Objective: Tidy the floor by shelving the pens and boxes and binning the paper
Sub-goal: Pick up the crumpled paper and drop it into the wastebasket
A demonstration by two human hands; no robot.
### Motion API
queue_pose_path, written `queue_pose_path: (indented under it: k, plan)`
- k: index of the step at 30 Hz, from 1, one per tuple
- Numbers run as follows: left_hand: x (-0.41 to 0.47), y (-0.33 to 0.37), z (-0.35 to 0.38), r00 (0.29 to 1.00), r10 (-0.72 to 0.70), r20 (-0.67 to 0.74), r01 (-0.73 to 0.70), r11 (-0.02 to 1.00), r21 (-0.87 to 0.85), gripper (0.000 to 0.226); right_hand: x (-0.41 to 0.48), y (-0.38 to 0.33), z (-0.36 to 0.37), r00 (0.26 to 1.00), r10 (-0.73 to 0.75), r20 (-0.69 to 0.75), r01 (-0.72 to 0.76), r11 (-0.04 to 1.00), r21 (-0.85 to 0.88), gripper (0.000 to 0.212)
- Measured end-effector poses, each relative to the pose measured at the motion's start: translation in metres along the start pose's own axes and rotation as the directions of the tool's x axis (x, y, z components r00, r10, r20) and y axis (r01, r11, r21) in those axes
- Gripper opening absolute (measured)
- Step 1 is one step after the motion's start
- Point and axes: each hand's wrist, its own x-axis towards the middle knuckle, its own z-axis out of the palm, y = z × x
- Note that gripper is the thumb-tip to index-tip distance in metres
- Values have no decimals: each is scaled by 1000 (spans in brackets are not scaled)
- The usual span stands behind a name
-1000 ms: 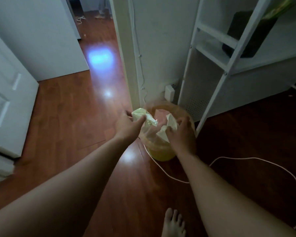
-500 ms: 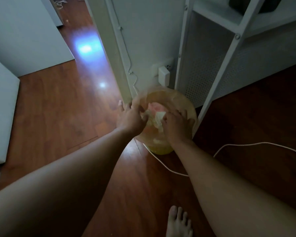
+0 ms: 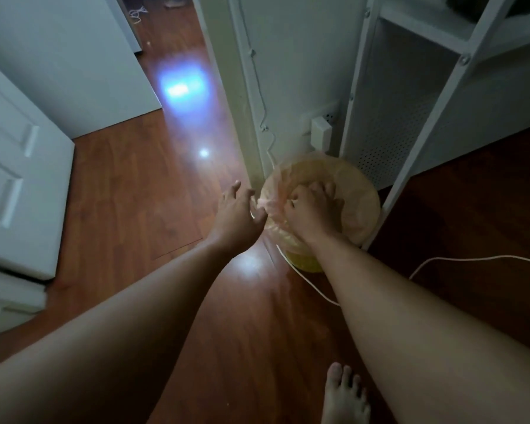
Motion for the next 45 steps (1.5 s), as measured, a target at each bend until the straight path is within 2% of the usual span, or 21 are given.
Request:
queue_pose_path:
  k: [3,6,10,14,17,21,25,30,33,36,42,45]
  plan:
    - [-22,-38,-18,998,-56,-26,56,998,18,57,-4,-40,12,992,-91,-90,101,989,108,25]
    - [-55,-93,-32,988,-148,-32,149,989,18,58,-28,-81,31,978,-198,-71,204,974,97,23]
    - [-104,-160,-40,968,-249,-2,249,968,-20,59,-80,-105,73,920,-368,130,377,925,-51,27]
    - [-169,-230,-37,936,-346,64,347,938,-8,60,-147,-116,122,799,-429,422,514,851,-106,35]
    - [-205,-267,-24,906,-404,127,407,913,3,60,-184,-115,147,720,-424,549,555,827,-89,41]
    - [-254,-315,10,812,-524,257,538,843,17,70,-242,-109,186,621,-347,703,560,824,-88,44]
    - [-298,-355,54,708,-619,341,646,762,42,82,-296,-101,221,513,-241,824,576,808,-123,61]
    - [-306,-372,89,710,-568,417,575,809,123,87,-342,-96,251,414,-163,896,571,813,-115,70]
    - [-307,-373,101,720,-539,436,532,833,153,78,-360,-95,268,402,-163,901,570,815,-107,69]
    - [-311,-372,118,770,-521,368,507,850,143,51,-372,-92,285,422,-140,896,548,826,-129,61]
    - [-306,-366,132,813,-502,296,511,858,51,32,-376,-79,290,502,-158,851,484,866,-125,40]
    - [-288,-354,126,831,-478,285,506,862,-30,30,-361,-73,278,581,-195,790,424,901,-90,34]
